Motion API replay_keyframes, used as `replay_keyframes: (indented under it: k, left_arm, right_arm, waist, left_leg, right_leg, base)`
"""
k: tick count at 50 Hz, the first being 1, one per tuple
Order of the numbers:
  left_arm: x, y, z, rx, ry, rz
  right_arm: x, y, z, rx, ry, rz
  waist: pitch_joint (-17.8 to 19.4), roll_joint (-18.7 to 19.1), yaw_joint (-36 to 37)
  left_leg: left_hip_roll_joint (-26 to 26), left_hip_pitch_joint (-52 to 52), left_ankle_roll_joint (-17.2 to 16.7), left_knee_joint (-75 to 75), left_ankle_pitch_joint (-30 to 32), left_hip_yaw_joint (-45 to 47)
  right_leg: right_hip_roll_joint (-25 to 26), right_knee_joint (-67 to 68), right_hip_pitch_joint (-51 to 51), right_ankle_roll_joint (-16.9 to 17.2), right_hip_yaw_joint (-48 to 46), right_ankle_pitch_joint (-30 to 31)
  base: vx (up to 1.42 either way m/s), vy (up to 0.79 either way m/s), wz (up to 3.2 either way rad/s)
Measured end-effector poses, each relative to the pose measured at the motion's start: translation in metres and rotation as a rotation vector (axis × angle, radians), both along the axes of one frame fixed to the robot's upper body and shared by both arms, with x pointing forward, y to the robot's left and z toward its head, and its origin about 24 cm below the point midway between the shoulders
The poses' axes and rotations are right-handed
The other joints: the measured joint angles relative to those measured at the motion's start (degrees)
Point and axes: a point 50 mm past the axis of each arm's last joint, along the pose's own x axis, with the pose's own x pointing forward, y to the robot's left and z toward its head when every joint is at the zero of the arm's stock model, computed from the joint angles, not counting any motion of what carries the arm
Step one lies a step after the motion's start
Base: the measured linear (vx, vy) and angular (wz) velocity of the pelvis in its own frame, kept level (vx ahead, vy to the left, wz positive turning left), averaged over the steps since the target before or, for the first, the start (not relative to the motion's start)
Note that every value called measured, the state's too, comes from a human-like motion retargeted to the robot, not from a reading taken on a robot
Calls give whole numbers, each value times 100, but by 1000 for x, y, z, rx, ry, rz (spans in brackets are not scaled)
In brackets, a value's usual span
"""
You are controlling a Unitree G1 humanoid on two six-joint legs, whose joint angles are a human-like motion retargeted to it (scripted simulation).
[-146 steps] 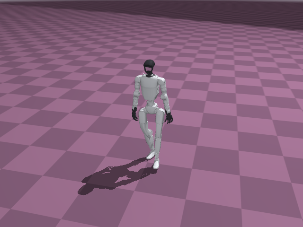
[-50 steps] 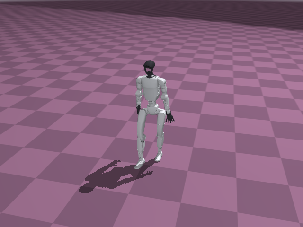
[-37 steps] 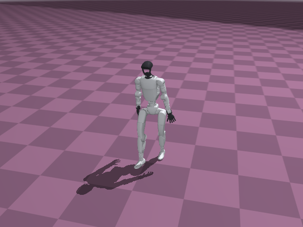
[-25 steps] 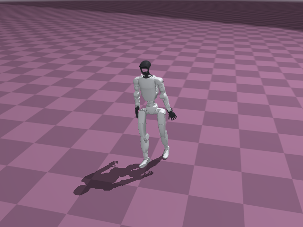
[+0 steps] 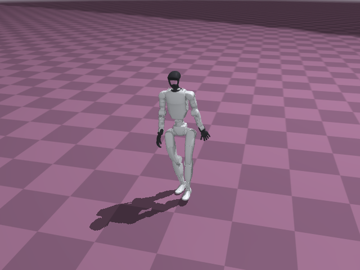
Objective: Upper body actions
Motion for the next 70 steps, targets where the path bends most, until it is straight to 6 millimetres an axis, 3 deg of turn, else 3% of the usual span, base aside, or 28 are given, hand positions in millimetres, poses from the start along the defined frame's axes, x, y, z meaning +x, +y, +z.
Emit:
replay_keyframes:
  k: [3,5,10,12,17,21,25,27,28,30,35,41,43,45,48,53,57,62,67,68,70]
  left_arm:
    - [-7,-1,1,-4,14,14]
    - [-8,-1,1,-5,23,9]
    - [-18,-5,1,-15,50,4]
    - [-24,-6,2,-18,68,7]
    - [-29,-5,4,-21,114,-13]
    - [-8,0,1,-17,71,-49]
    - [22,-1,-3,-18,-41,-54]
    - [44,2,-3,-10,-81,-96]
    - [51,2,-3,-9,-99,-93]
    - [67,1,-3,-8,-136,-92]
    - [103,-5,-1,-49,-273,-28]
    - [119,-2,1,-54,-356,-18]
    - [115,1,1,-38,-342,-24]
    - [106,3,1,-26,-306,-32]
    - [90,8,0,-12,-226,-60]
    - [59,15,2,16,-70,-153]
    - [34,15,2,15,29,-192]
    - [7,7,2,-23,85,-115]
    - [1,9,3,-23,97,-76]
    - [3,9,3,-20,92,-79]
    - [6,7,2,-18,74,-75]
  right_arm:
    - [0,4,0,37,8,6]
    - [4,11,1,116,-25,2]
    - [42,45,29,372,-338,47]
    - [63,60,48,426,-493,57]
    - [119,99,119,562,-887,115]
    - [152,115,201,596,-1264,84]
    - [166,122,280,553,-1626,29]
    - [169,118,307,544,-1770,-48]
    - [167,121,315,562,-1813,-66]
    - [166,119,325,566,-1857,-85]
    - [175,110,326,467,-1820,-7]
    - [177,105,319,369,-1828,23]
    - [175,105,316,381,-1827,22]
    - [174,105,316,401,-1833,21]
    - [172,103,320,413,-1864,13]
    - [165,91,331,387,-1968,2]
    - [155,74,345,361,-2087,-19]
    - [145,66,369,434,-2224,-89]
    - [131,61,405,474,-2413,-97]
    - [127,59,414,466,-2473,-99]
    - [118,57,426,465,-2575,-113]
  waist:
    - [90,8,99]
    - [130,-32,112]
    - [93,-123,175]
    - [32,-133,188]
    - [-146,-179,155]
    - [-193,-87,212]
    - [-132,-70,1197]
    - [-224,123,193]
    - [-186,121,373]
    - [-193,158,367]
    - [-154,102,117]
    - [3,-231,-221]
    - [62,-309,-350]
    - [110,-330,-454]
    - [144,-284,-490]
    - [104,-198,-520]
    - [9,-164,-457]
    - [25,-197,-388]
    - [-64,-448,-558]
    - [-76,-488,-571]
    - [-87,-537,-592]
  left_leg:
    - [-72,-20,-103,-653,90,54]
    - [-135,-13,45,-880,12,98]
    - [-133,96,543,-624,392,311]
    - [-193,197,692,-704,673,-107]
    - [-227,439,830,-633,198,-120]
    - [-61,754,888,-649,-116,-81]
    - [159,857,1086,-563,-332,931]
    - [122,1116,901,-591,-469,-180]
    - [164,1133,916,-549,-465,42]
    - [226,1305,871,-565,-519,5]
    - [146,1555,840,-492,-689,-279]
    - [-221,1972,848,-458,-948,-565]
    - [-311,2152,835,-459,-1038,-668]
    - [-354,2304,822,-445,-1140,-765]
    - [-306,2462,788,-420,-1295,-795]
    - [-194,2593,663,-237,-1533,-874]
    - [-108,2540,453,220,-1646,-904]
    - [29,2179,-161,1336,-549,-724]
    - [-185,1129,-725,3305,789,-695]
    - [-208,926,-756,3595,861,-672]
    - [-108,595,-611,3906,439,-446]
  right_leg:
    - [123,-5,200,24,36,-128]
    - [116,24,294,65,4,-221]
    - [66,260,434,214,68,-417]
    - [43,414,478,275,125,-399]
    - [-178,1057,438,685,173,232]
    - [-329,2187,66,991,104,1473]
    - [-321,4113,-887,894,853,2321]
    - [-581,4327,-921,873,-225,2007]
    - [-659,4454,-989,786,-191,1722]
    - [-637,4309,-1097,747,-160,1309]
    - [-767,3094,-1309,834,27,628]
    - [-1001,1141,-1546,1000,611,925]
    - [-1075,587,-1645,1066,872,1417]
    - [-1109,149,-1759,1363,1138,1654]
    - [-1130,-162,-1897,1540,1378,1424]
    - [-1256,36,-1785,1110,673,1340]
    - [-1204,-8,-1569,926,596,1645]
    - [-1132,64,-1302,694,542,1352]
    - [-1326,45,-1014,512,267,1045]
    - [-1349,45,-974,483,195,989]
    - [-1357,39,-901,426,72,897]
  base:
    - [37,-2,-17]
    - [30,0,10]
    - [44,3,-13]
    - [44,6,-38]
    - [53,11,-31]
    - [42,10,-27]
    - [44,17,-163]
    - [34,13,274]
    - [30,5,69]
    - [31,3,13]
    - [34,1,74]
    - [35,-8,55]
    - [36,-9,48]
    - [30,-5,34]
    - [39,-10,7]
    - [49,-18,26]
    - [53,-22,37]
    - [41,-20,14]
    - [37,-29,62]
    - [25,-22,65]
    - [24,-17,53]
